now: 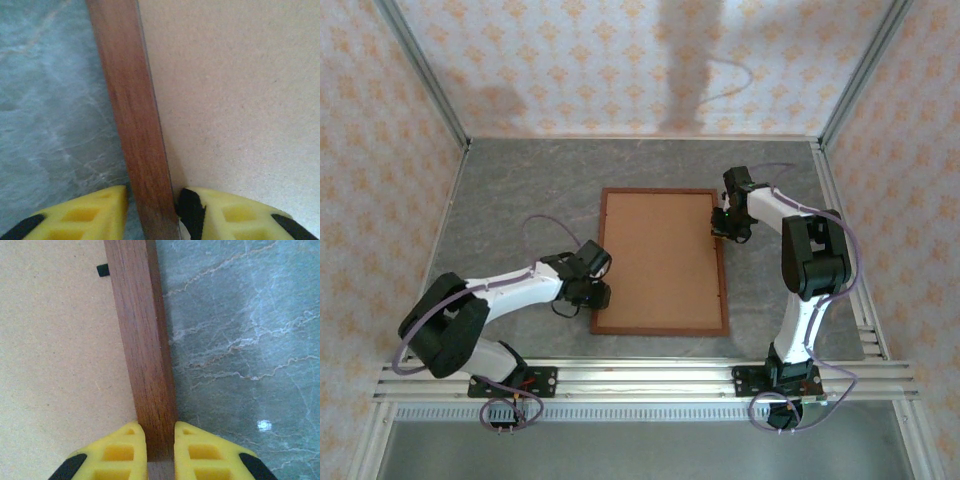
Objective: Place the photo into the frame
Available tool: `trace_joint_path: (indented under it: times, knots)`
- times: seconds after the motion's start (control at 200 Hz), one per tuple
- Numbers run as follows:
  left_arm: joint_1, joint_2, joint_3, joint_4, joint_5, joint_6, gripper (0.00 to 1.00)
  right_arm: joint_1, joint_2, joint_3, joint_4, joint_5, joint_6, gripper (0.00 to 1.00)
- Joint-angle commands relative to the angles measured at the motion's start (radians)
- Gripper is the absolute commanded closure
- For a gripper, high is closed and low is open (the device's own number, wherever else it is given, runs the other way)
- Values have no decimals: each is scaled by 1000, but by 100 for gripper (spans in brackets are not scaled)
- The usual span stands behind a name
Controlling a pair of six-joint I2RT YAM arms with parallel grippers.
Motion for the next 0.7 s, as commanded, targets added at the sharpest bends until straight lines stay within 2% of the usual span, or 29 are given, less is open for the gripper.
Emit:
trace_joint_path:
  times: [0.0,0.25,0.531,0.696]
  knots:
    - [-43,98,-40,8,0,10,60,18,26,-40,17,-3,12,85]
    - [-59,108,-23,6,-32,4,57,22,20,-44,15,0,13,85]
    - [-59,-94,60,-83,-180,8,48,23,2,-42,12,8,16,85]
    - [-47,-193,72,-80,-239,-9,44,22,-3,-32,10,7,18,85]
